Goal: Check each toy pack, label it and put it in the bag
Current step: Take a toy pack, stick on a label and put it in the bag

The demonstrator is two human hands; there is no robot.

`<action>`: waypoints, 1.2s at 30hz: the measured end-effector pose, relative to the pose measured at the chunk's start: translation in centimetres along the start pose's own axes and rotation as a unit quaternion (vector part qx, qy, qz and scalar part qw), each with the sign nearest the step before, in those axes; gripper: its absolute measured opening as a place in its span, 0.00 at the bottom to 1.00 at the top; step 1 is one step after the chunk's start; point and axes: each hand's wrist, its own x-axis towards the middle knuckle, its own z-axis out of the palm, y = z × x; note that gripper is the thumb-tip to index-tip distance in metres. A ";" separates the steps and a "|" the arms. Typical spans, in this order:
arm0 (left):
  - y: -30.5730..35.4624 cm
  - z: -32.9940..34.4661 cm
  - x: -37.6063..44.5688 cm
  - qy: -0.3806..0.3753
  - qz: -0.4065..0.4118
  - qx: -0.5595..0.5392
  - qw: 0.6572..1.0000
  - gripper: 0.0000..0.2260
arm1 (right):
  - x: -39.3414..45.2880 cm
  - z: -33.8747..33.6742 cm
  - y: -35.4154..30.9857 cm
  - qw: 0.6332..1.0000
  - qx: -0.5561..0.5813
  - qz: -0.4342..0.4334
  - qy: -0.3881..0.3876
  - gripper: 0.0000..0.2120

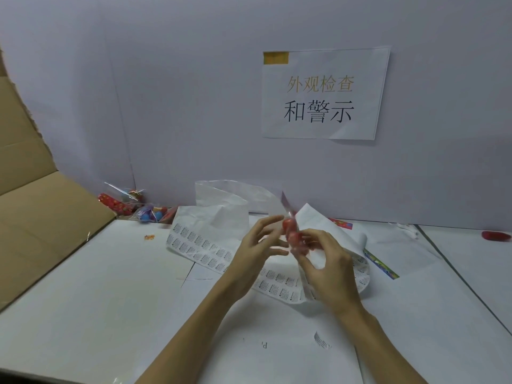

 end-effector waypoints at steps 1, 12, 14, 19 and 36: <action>0.2 0.1 0.0 0.019 0.000 0.000 1.000 0.17 | 0.0 0.1 -0.1 0.997 0.060 0.044 0.008 0.16; -0.1 0.0 -0.1 0.028 0.057 0.069 0.996 0.17 | -0.2 0.4 -0.5 0.971 0.175 0.114 -0.116 0.13; -0.3 -0.4 0.1 0.073 0.061 0.056 0.994 0.12 | 0.0 0.1 -0.6 0.972 0.169 0.118 -0.109 0.19; -0.5 -1.3 0.6 0.153 0.097 0.138 0.974 0.11 | 1.2 -2.1 0.8 0.985 0.119 0.128 -0.007 0.15; -3.4 -0.4 0.6 0.131 0.069 0.422 0.894 0.07 | 1.2 -1.8 2.5 0.987 -0.140 0.047 -0.064 0.16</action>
